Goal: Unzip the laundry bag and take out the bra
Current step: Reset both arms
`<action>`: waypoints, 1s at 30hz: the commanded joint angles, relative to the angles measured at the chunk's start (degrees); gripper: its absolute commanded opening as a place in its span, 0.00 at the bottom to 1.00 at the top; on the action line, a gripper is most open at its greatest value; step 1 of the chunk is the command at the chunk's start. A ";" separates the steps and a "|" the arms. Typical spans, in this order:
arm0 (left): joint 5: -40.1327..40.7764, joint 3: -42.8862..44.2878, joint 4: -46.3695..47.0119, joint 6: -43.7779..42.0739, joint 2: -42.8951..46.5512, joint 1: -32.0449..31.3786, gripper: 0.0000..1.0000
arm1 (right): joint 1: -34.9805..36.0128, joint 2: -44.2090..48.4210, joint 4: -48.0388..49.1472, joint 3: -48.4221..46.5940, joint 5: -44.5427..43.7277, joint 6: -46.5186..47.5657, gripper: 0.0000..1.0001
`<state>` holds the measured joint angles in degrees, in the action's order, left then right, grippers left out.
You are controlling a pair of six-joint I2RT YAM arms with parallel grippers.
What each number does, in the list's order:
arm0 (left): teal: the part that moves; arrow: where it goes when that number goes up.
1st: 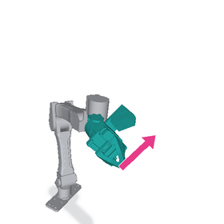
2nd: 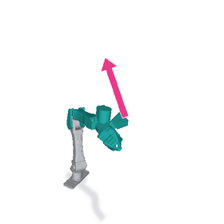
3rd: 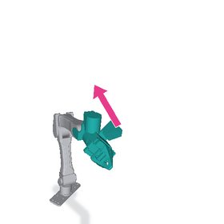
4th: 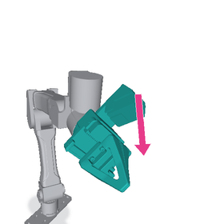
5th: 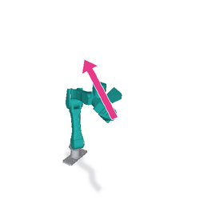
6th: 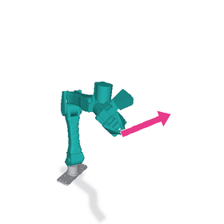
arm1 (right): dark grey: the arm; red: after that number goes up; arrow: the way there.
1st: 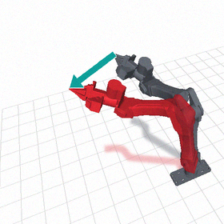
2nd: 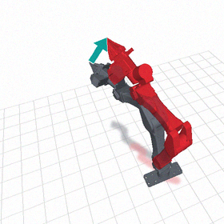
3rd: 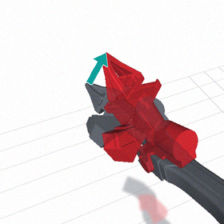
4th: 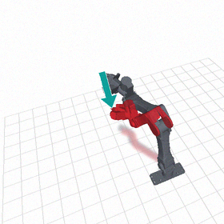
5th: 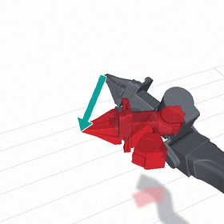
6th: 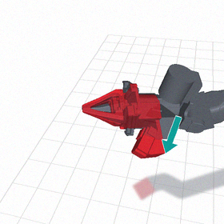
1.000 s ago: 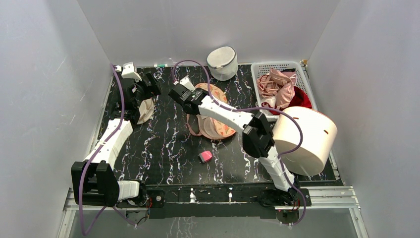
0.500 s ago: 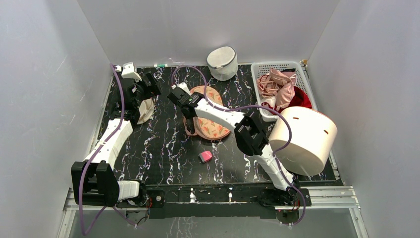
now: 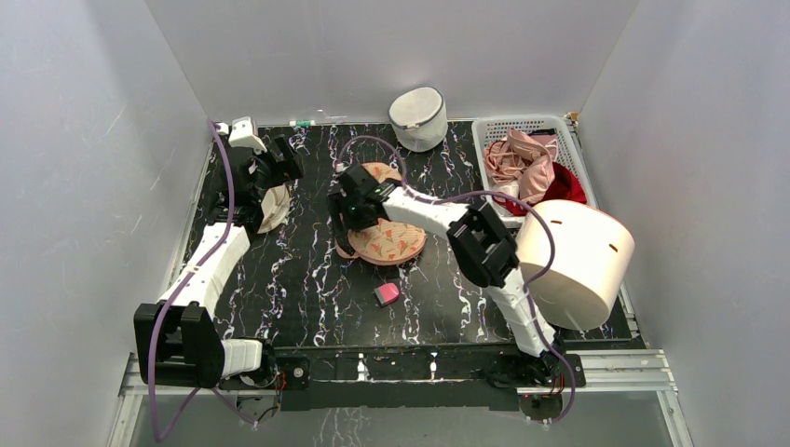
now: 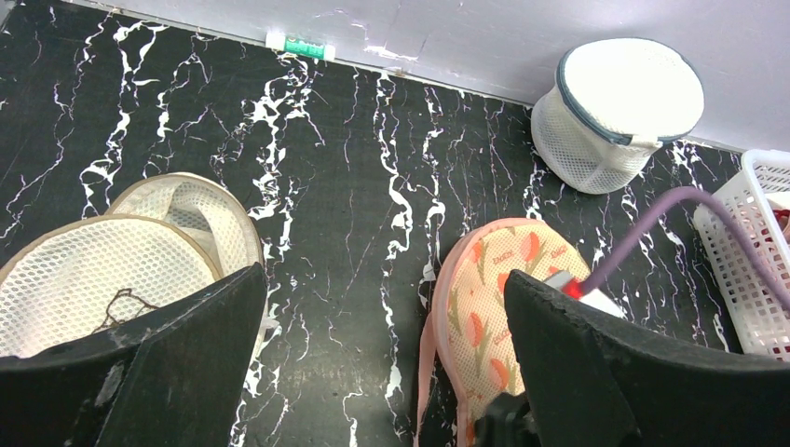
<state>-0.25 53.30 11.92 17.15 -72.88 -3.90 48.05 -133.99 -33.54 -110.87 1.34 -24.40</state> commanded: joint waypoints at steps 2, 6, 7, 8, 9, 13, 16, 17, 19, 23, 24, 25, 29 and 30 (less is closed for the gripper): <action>0.23 0.90 0.59 -0.93 1.08 0.21 0.99 | -5.24 11.60 23.26 12.24 27.25 -7.63 0.70; -0.19 1.05 0.45 -0.95 0.32 0.27 0.98 | -6.17 17.55 22.35 15.57 24.98 -4.27 0.79; -0.38 1.02 0.47 -0.97 0.17 0.25 0.98 | -6.39 18.65 20.69 15.45 24.00 -2.93 0.80; -0.67 1.02 0.59 -0.97 0.00 0.27 0.98 | -6.52 19.71 19.11 15.42 22.76 -1.44 0.82; -1.03 0.94 0.82 -0.97 -0.17 0.27 0.98 | -6.64 20.79 17.42 15.53 21.65 -0.03 0.83; -3.90 0.37 2.71 -1.31 -1.37 0.20 0.98 | -7.48 27.03 14.13 19.80 14.57 4.64 0.89; -7.52 -0.83 5.90 -1.95 -2.41 -0.31 0.98 | -9.86 33.09 14.07 25.95 9.81 7.26 0.95; -8.21 -1.50 6.99 -2.12 -2.67 -0.74 0.98 | -11.39 35.41 13.91 27.90 9.10 7.75 0.97; -8.62 -2.50 8.27 -2.83 -3.23 -2.29 0.99 | -15.32 40.37 13.15 31.20 8.99 8.25 0.97; -4.62 -4.17 8.53 -8.97 -3.09 -9.43 0.98 | -21.46 50.18 11.50 36.01 6.19 9.12 0.98; -2.92 -4.49 8.28 -11.01 -2.63 -11.76 0.98 | -21.74 52.86 11.00 36.55 4.42 9.86 0.98; -1.33 -4.84 8.03 -12.70 -2.16 -13.89 0.98 | -21.77 55.41 10.43 36.96 2.31 10.37 0.98; -3.26 -1.70 0.24 -8.92 0.73 -16.60 0.98 | -22.10 66.33 8.22 37.63 -7.42 11.70 0.98; -3.79 0.74 -3.79 -6.44 1.41 -16.62 0.98 | -22.17 69.03 7.79 37.82 -9.97 11.94 0.98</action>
<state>-3.73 48.64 16.16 7.92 -76.36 -20.21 24.97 -75.68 -25.93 -72.60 2.13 -15.22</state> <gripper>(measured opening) 0.983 0.980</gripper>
